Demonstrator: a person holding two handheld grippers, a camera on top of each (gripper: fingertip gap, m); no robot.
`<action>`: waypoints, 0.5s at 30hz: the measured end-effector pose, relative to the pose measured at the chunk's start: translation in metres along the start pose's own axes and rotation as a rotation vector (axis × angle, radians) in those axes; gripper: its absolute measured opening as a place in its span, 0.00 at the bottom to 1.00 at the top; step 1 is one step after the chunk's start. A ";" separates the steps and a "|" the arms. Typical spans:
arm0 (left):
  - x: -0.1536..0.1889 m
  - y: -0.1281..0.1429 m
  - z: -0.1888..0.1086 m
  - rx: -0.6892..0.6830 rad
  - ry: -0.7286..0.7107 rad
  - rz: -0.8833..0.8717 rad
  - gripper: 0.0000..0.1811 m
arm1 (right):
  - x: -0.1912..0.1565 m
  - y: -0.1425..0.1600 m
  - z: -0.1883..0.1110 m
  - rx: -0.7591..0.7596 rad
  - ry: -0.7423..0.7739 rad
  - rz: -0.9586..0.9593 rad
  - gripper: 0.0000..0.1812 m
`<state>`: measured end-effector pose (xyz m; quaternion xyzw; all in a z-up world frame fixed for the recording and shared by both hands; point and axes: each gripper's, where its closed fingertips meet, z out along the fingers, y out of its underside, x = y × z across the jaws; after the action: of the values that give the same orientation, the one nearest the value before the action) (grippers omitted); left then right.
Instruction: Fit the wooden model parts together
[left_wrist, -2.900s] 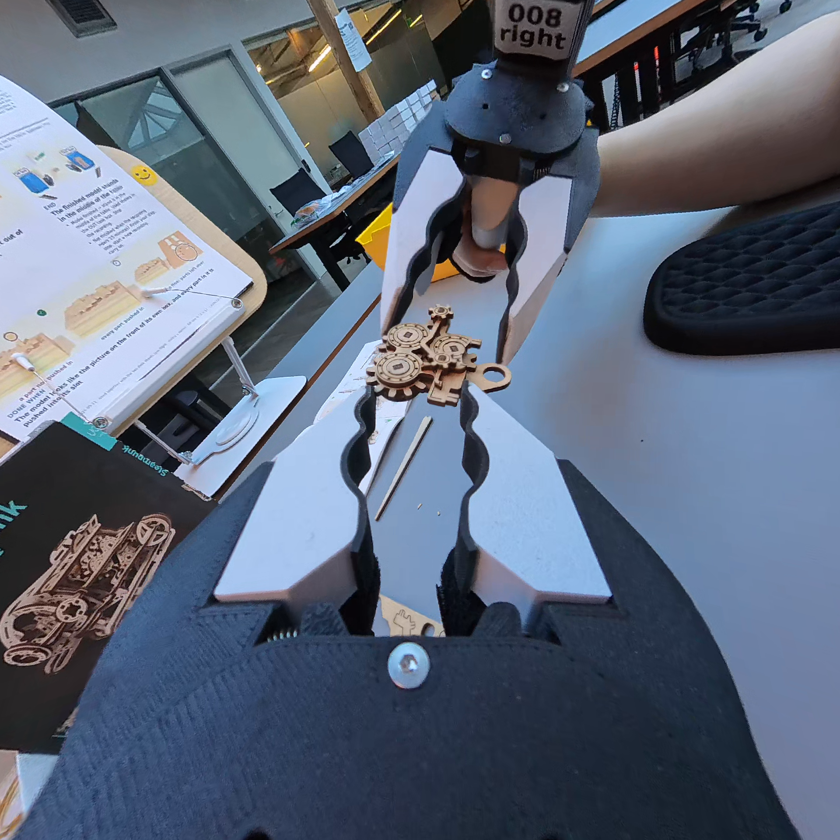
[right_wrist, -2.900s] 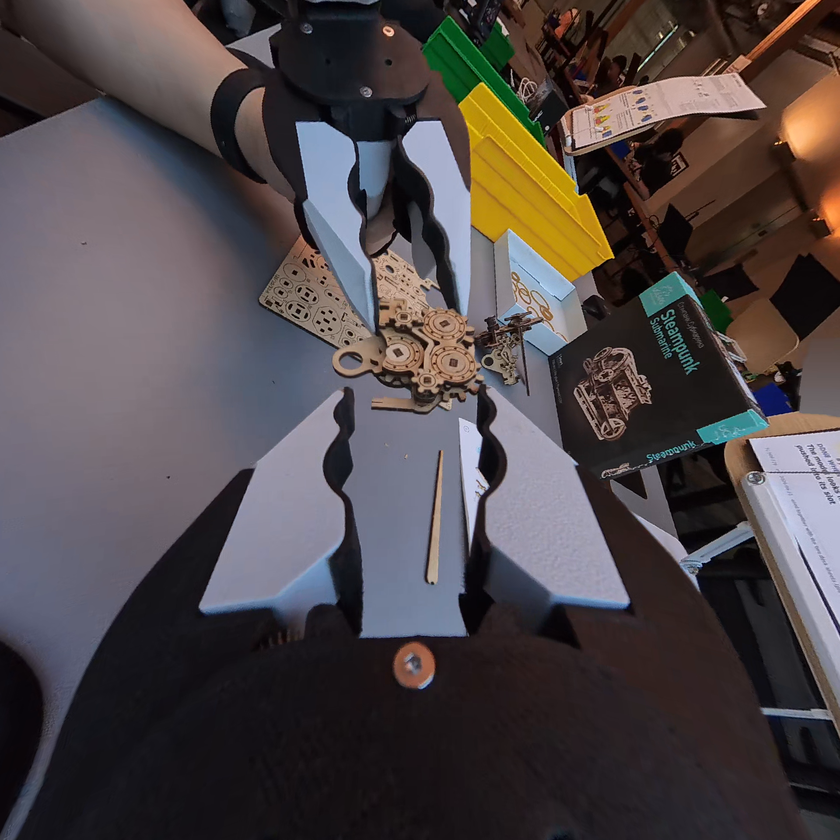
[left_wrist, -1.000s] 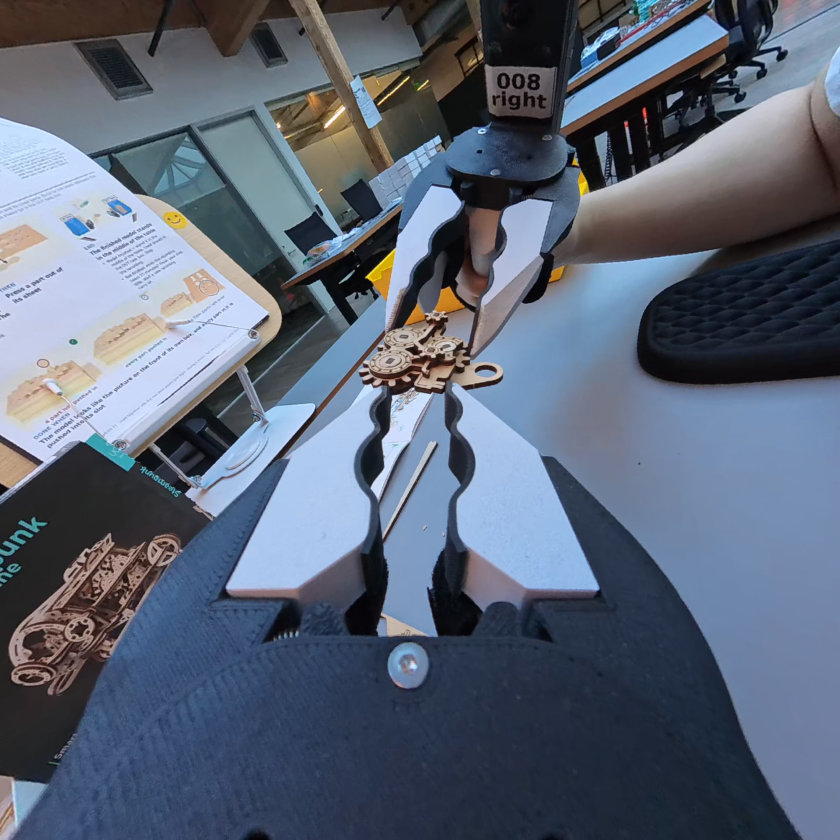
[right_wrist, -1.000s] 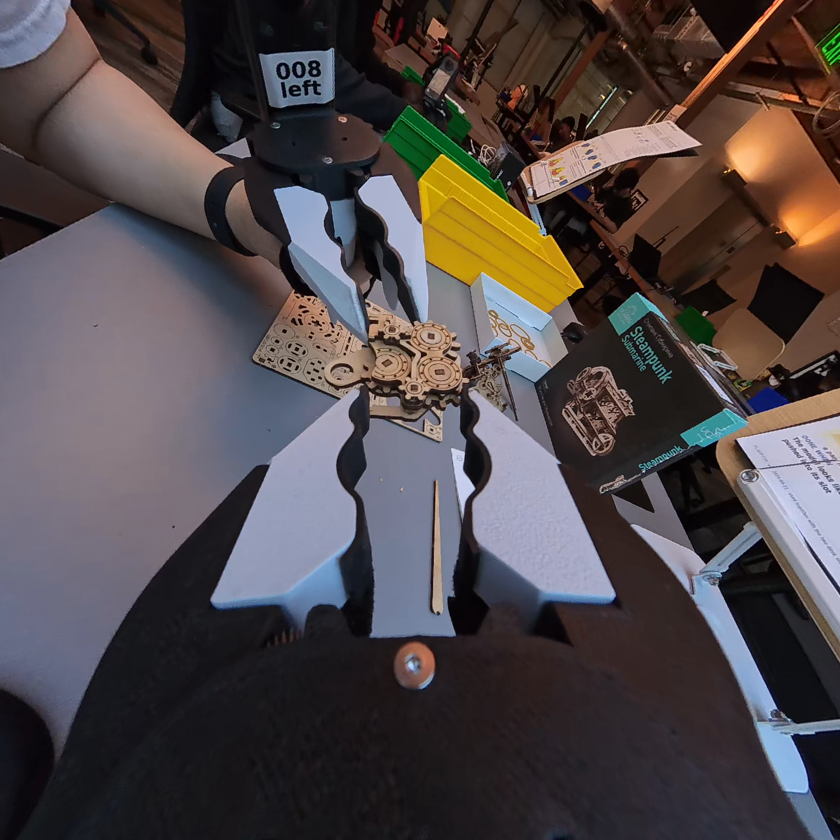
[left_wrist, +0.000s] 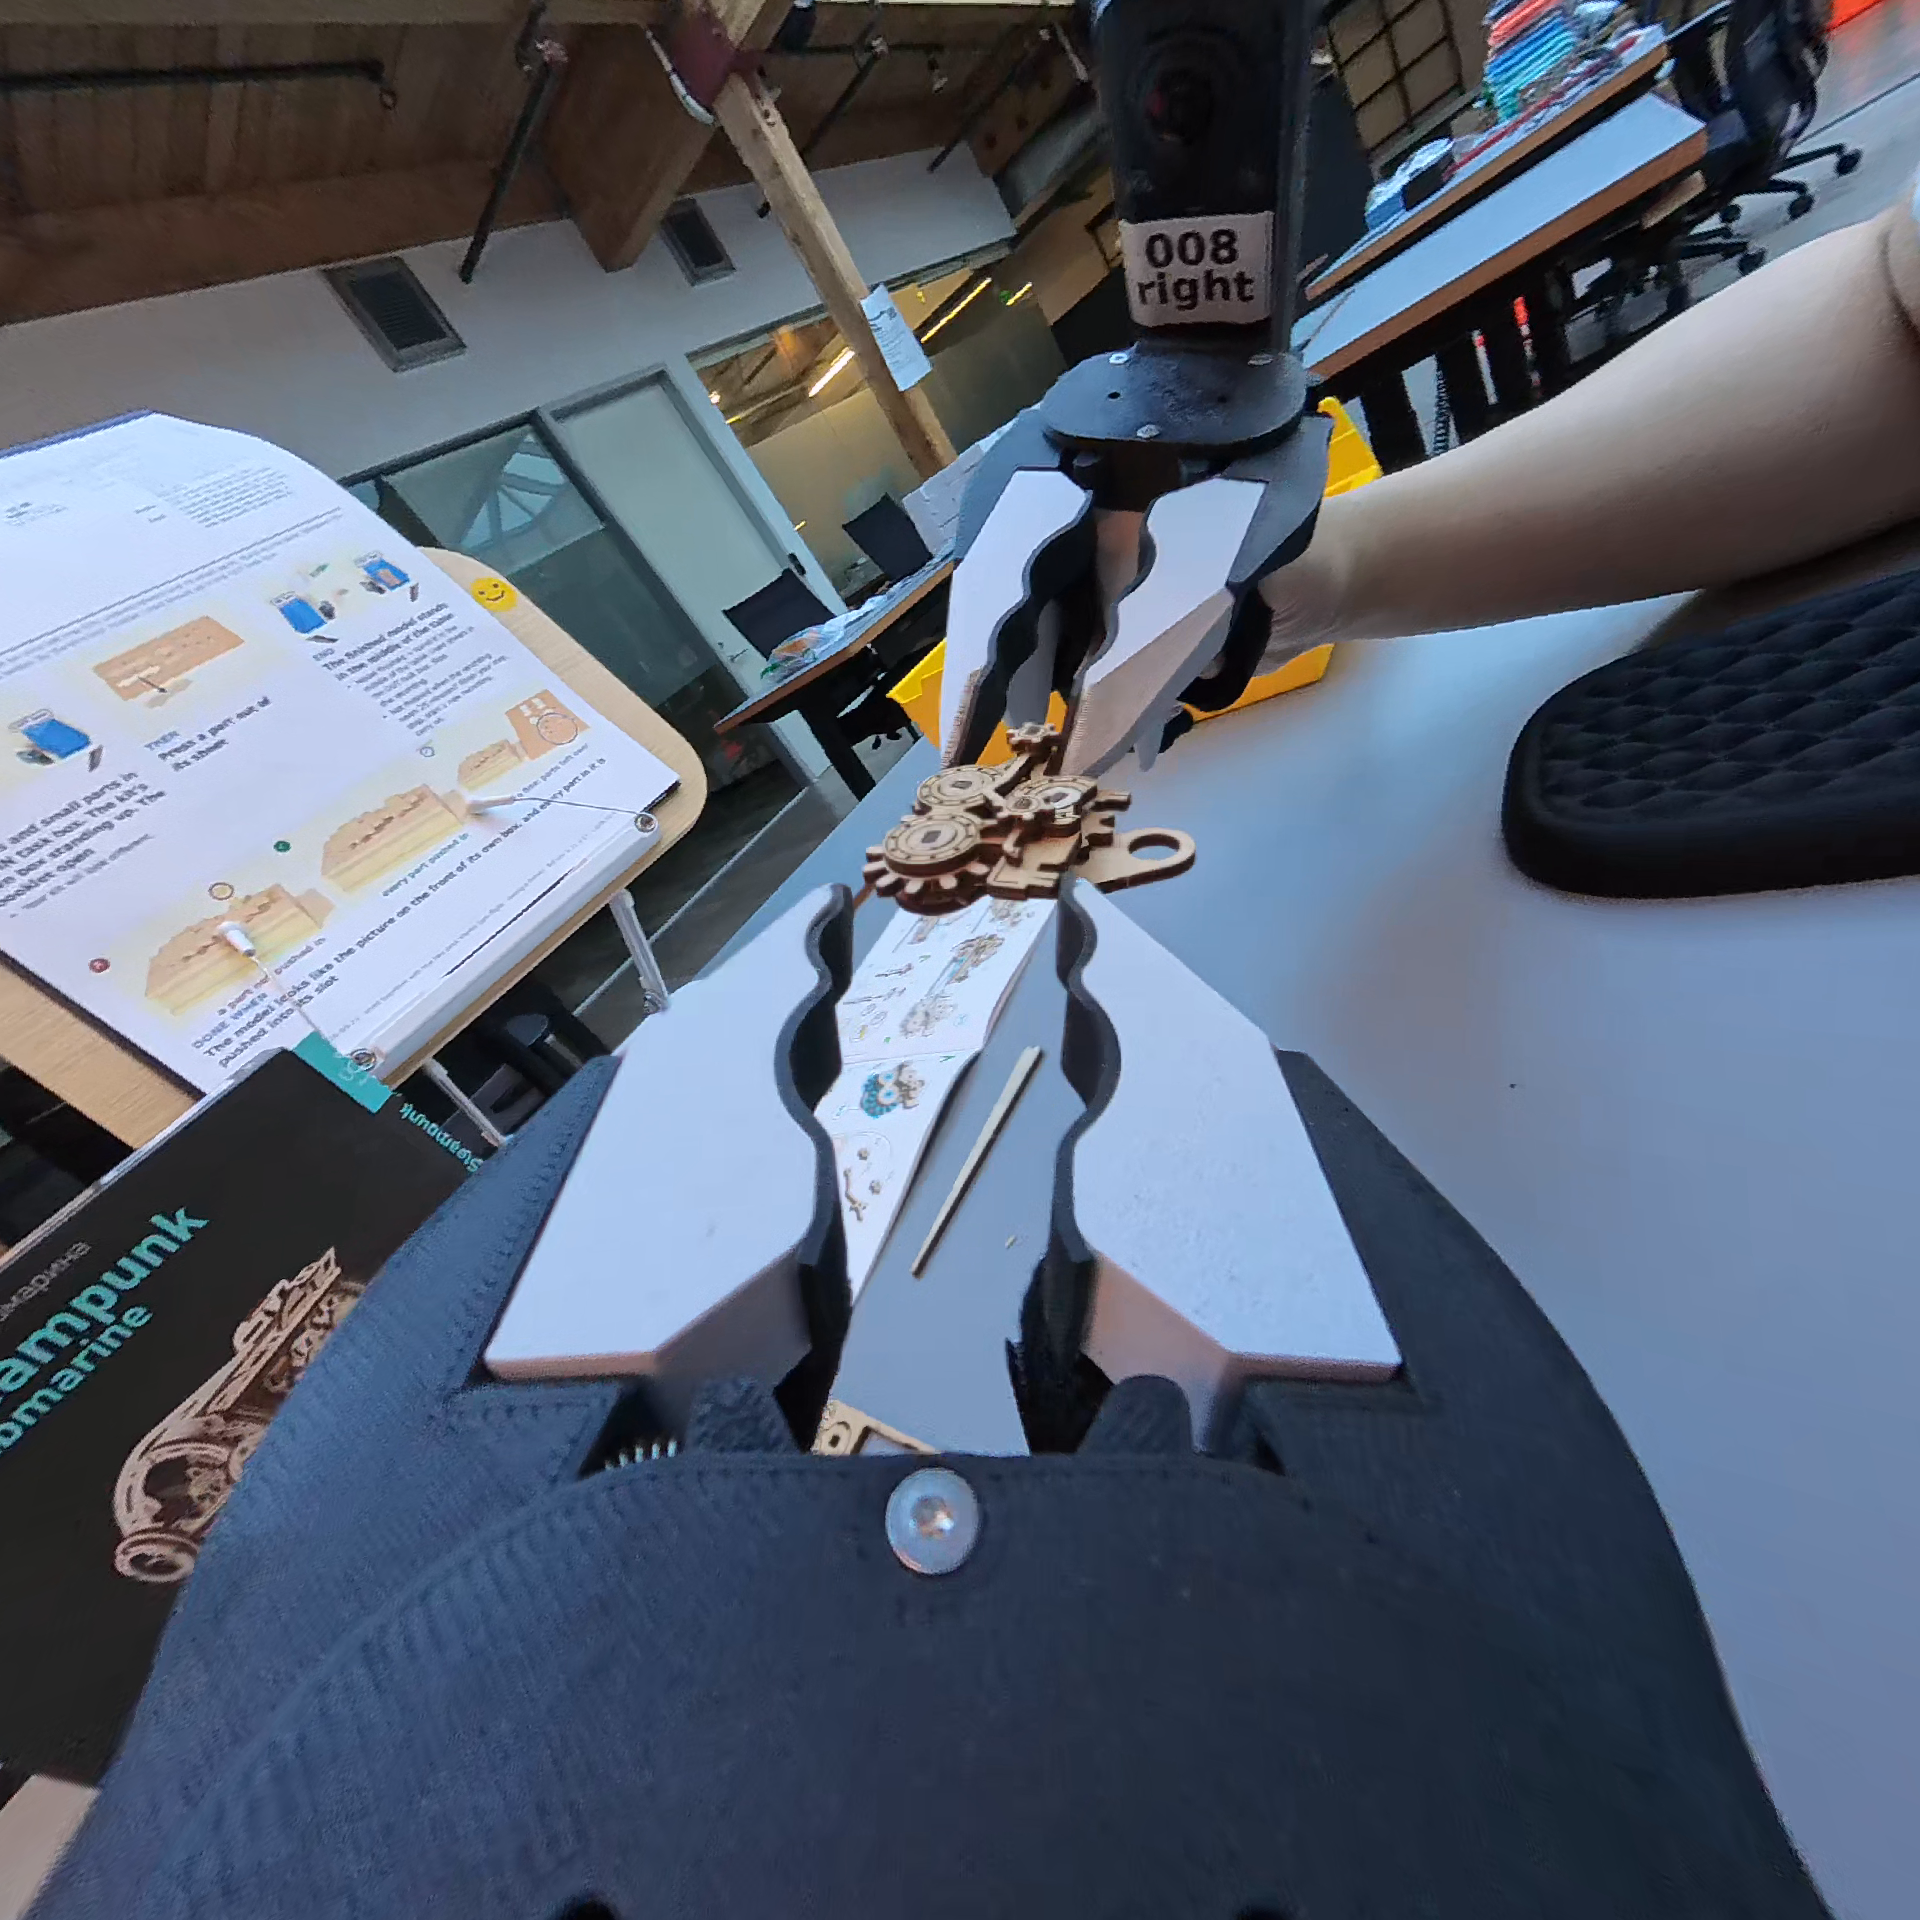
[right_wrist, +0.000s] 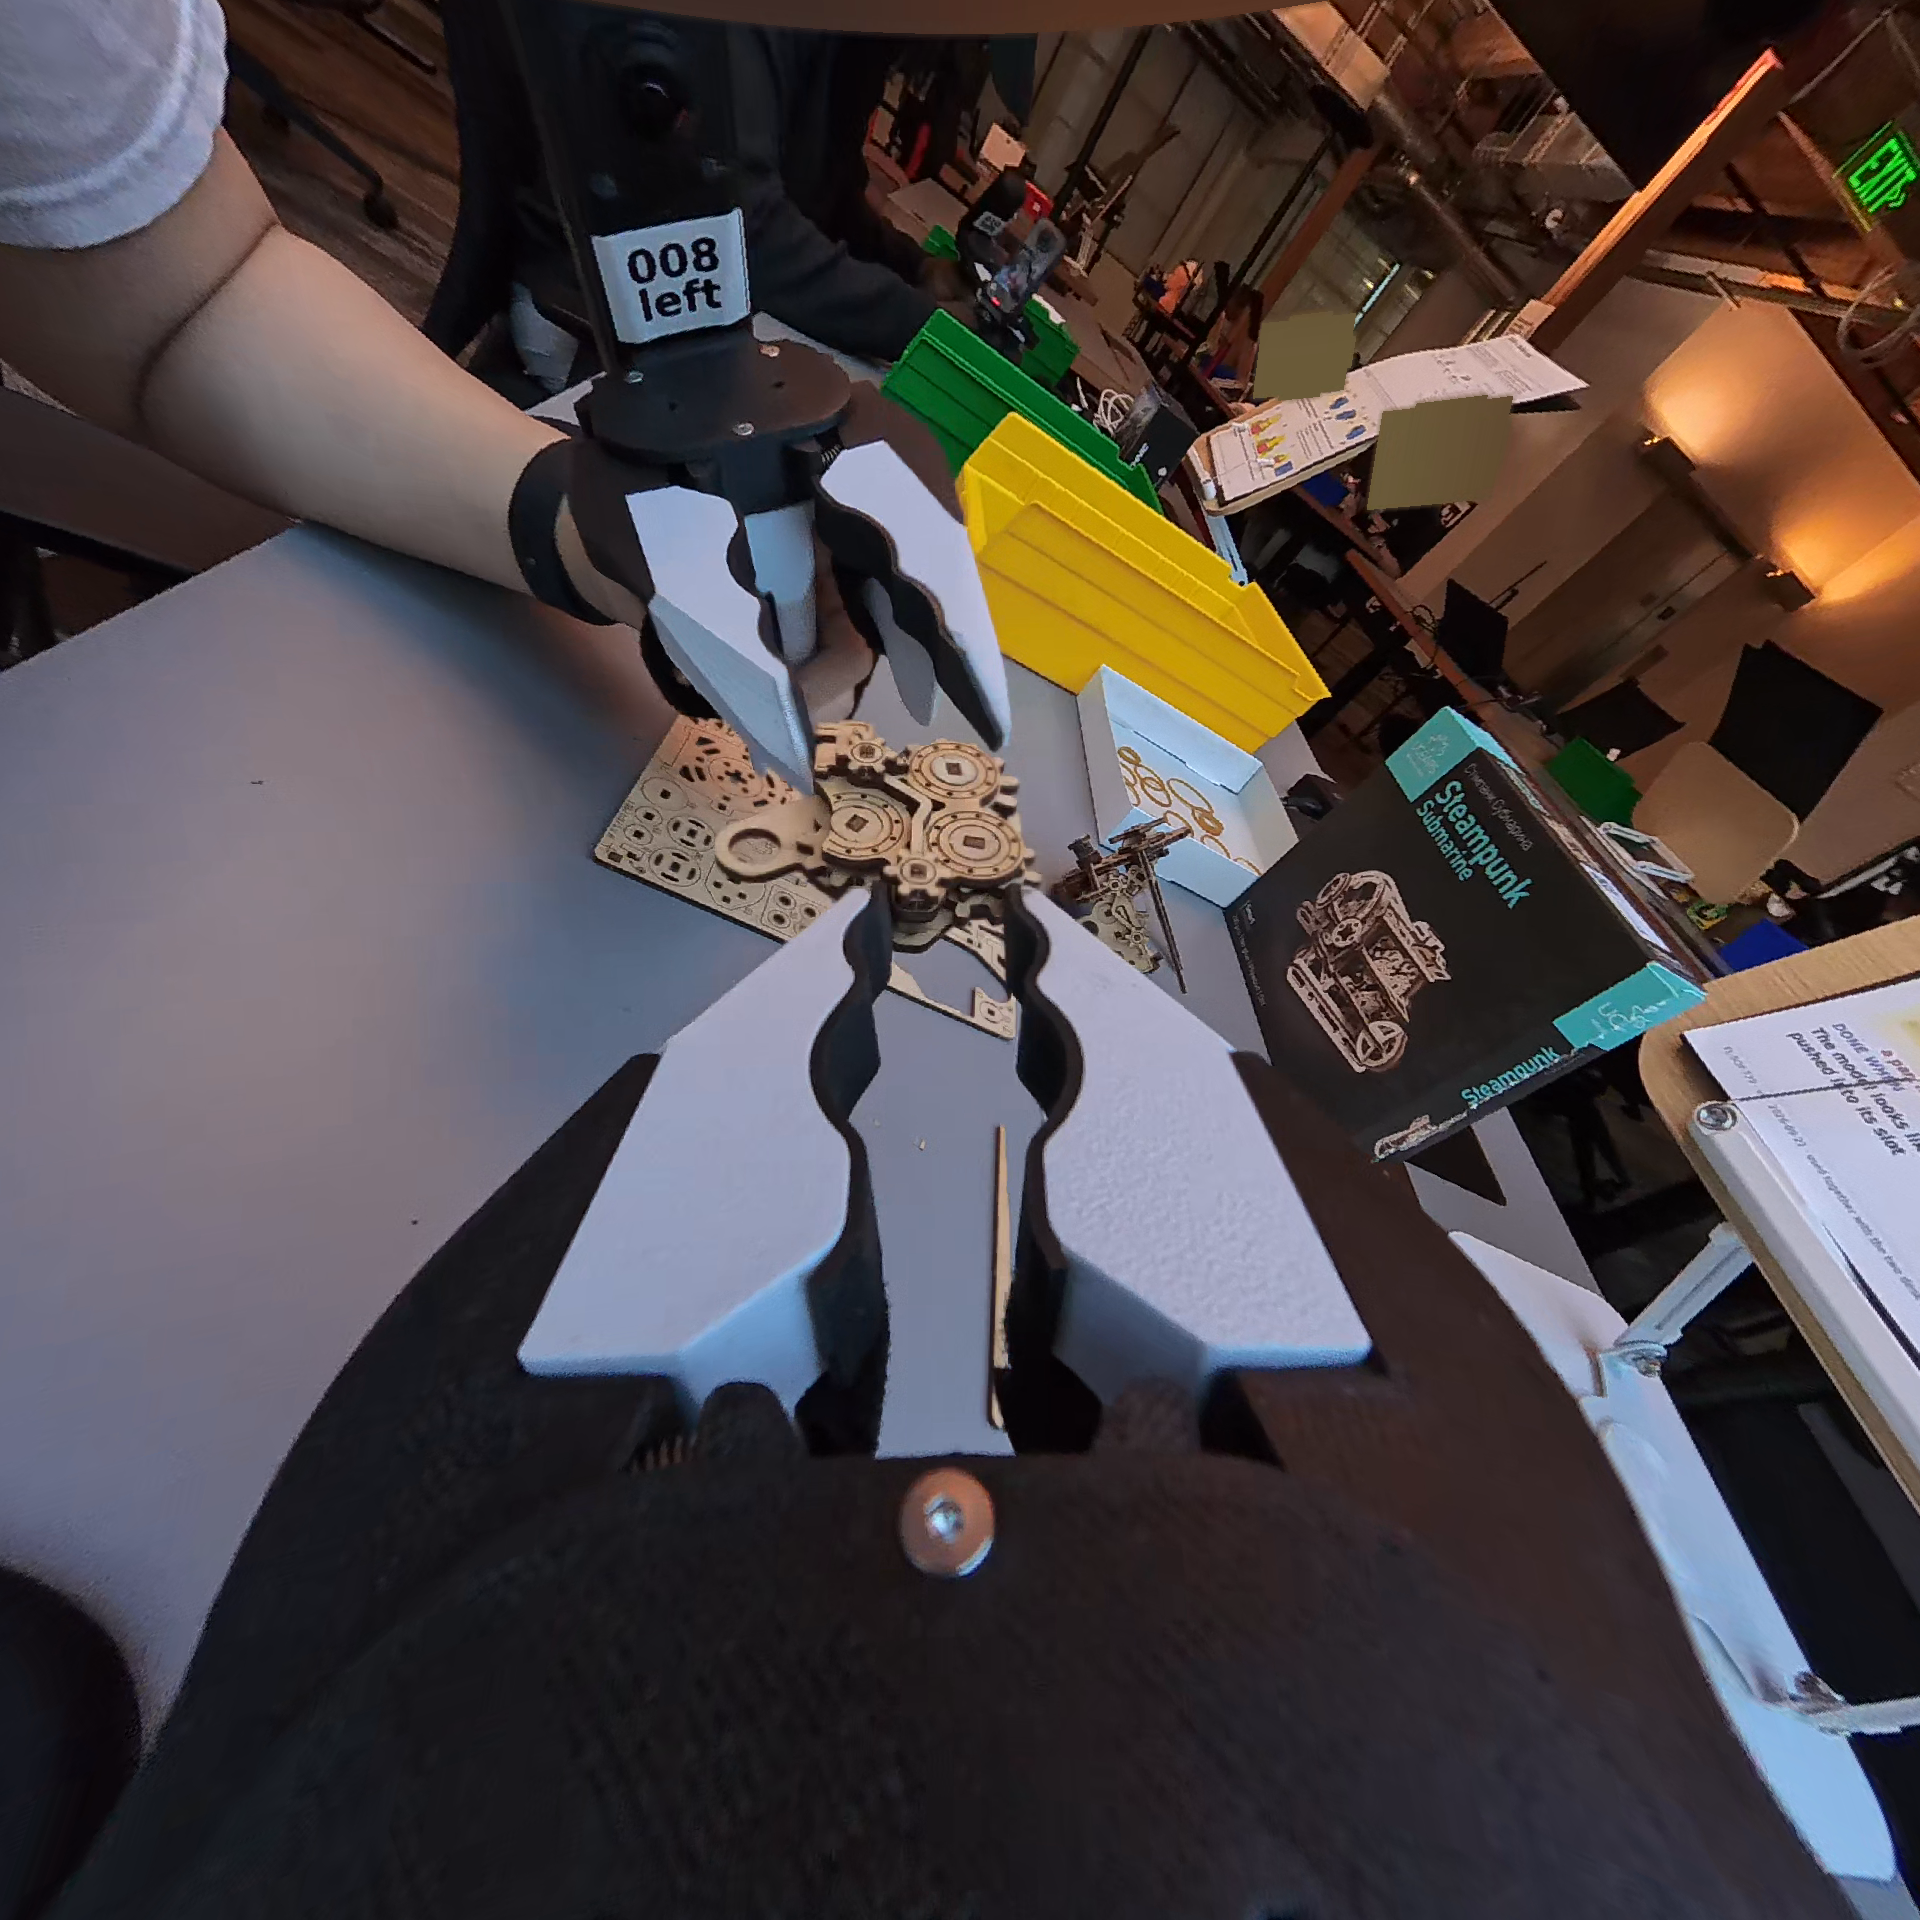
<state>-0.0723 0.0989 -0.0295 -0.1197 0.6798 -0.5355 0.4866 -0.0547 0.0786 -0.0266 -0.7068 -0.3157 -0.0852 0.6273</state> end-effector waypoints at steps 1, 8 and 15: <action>0.001 -0.001 0.000 0.001 0.012 -0.008 0.21 | -0.001 0.000 0.000 0.001 -0.009 0.004 0.11; 0.013 0.000 0.002 -0.002 0.130 -0.169 0.23 | -0.009 0.006 0.006 -0.033 -0.027 -0.030 0.05; 0.019 0.034 0.012 -0.168 0.126 -0.146 0.32 | -0.008 0.025 0.009 -0.078 -0.023 -0.019 0.05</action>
<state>-0.0601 0.0919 -0.0675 -0.1754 0.7408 -0.5173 0.3910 -0.0493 0.0843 -0.0537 -0.7288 -0.3259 -0.0951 0.5946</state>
